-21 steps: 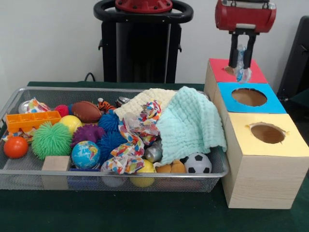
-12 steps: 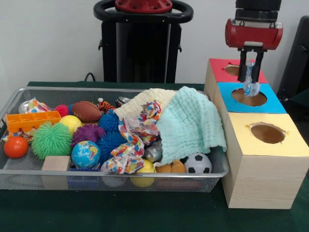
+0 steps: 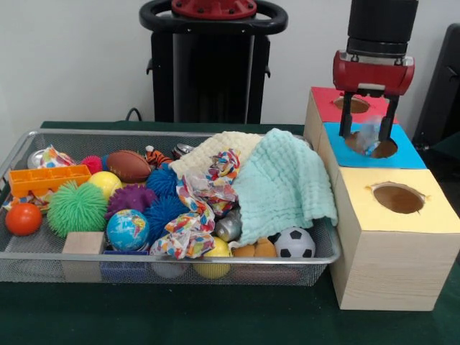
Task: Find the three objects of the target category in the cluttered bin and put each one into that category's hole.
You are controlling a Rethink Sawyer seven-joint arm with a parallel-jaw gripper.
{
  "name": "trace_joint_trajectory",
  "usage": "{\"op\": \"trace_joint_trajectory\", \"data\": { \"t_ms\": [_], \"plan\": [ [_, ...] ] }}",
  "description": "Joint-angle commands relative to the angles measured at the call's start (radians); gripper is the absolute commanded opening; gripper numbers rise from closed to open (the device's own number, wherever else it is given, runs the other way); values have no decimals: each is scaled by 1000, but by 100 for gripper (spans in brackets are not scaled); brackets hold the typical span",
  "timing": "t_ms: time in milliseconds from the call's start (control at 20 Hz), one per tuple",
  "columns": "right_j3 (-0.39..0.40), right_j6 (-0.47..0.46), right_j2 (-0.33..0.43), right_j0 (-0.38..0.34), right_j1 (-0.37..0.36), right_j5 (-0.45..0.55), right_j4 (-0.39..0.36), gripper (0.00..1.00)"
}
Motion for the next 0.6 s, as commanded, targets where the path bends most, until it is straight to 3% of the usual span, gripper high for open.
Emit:
{"op": "trace_joint_trajectory", "data": {
  "t_ms": [50, 250, 600],
  "plan": [
    [-1, 150, -18, -22, 67, 52, 48, 100],
    [-15, 153, -33, -16, 63, 113, 72, 100],
    [23, 114, 8, -86, 1, 171, 147, 100]
  ]
}}
